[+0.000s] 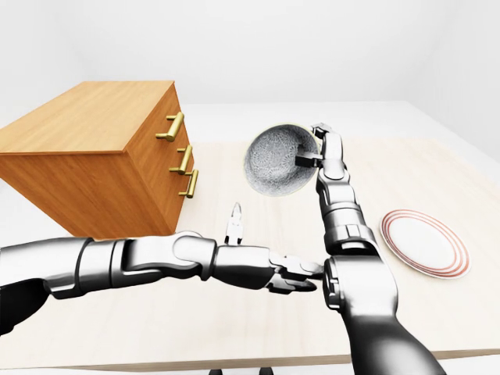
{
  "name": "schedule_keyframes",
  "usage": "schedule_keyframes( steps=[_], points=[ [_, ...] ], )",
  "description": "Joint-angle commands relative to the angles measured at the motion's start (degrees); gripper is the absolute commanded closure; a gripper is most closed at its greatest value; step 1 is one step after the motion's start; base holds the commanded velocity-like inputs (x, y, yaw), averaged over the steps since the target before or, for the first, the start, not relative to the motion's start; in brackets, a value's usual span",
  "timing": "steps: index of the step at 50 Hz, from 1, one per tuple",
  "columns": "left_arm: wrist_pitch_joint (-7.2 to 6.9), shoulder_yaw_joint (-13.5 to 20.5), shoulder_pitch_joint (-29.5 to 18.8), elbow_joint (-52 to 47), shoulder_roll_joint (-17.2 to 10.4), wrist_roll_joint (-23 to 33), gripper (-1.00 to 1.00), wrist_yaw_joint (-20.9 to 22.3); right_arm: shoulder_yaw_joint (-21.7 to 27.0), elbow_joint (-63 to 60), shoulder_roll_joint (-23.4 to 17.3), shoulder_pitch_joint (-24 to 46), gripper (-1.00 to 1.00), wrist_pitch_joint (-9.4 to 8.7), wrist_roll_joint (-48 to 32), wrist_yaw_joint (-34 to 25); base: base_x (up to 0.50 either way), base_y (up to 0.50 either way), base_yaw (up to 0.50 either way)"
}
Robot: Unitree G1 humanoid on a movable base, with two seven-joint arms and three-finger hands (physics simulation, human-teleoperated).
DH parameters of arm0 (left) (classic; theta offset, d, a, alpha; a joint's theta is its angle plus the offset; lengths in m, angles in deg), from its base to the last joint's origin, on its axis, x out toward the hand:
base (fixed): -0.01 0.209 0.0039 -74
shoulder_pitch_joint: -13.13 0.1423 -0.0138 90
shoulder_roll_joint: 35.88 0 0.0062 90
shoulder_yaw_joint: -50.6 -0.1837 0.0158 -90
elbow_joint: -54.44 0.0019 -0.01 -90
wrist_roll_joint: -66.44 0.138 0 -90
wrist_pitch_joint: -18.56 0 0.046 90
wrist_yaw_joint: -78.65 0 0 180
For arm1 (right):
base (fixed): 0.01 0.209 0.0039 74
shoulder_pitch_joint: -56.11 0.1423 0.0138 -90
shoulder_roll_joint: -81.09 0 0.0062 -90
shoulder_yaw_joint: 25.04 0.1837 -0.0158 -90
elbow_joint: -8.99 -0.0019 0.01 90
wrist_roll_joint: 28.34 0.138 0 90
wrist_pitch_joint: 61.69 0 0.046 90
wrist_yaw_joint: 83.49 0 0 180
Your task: Put the bowl on top of the cabinet.
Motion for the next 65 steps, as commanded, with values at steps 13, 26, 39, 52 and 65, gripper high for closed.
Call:
schedule_keyframes(
  steps=[13,26,39,52,65],
  points=[
    [-2.41,-7.9,-6.4,0.7,-2.5,3.0,-1.00,-0.7,0.8,0.5,-0.4,0.5,1.00,0.00,1.4,1.2,0.00,0.00,0.00],
    [1.82,9.1,-5.8,1.8,-4.4,3.0,-1.00,-7.7,0.8,1.1,-0.3,-0.9,1.00,0.00,1.0,1.1,0.00,0.00,0.00],
    [1.07,11.4,-7.8,6.7,-4.1,3.0,-1.00,-11.5,0.8,0.7,-0.5,-1.8,1.00,0.00,0.8,0.8,0.00,0.00,0.00],
    [-0.52,9.7,-7.2,8.5,-3.9,3.0,-1.00,-11.5,0.9,-0.6,-0.9,-2.8,1.00,0.00,0.8,0.5,0.00,0.00,0.00],
    [-2.41,10.5,-8.3,26.0,0.9,3.0,-1.00,-11.5,1.2,-6.0,-1.0,-4.5,1.00,0.00,1.1,0.0,0.00,0.00,0.00]
  ],
)
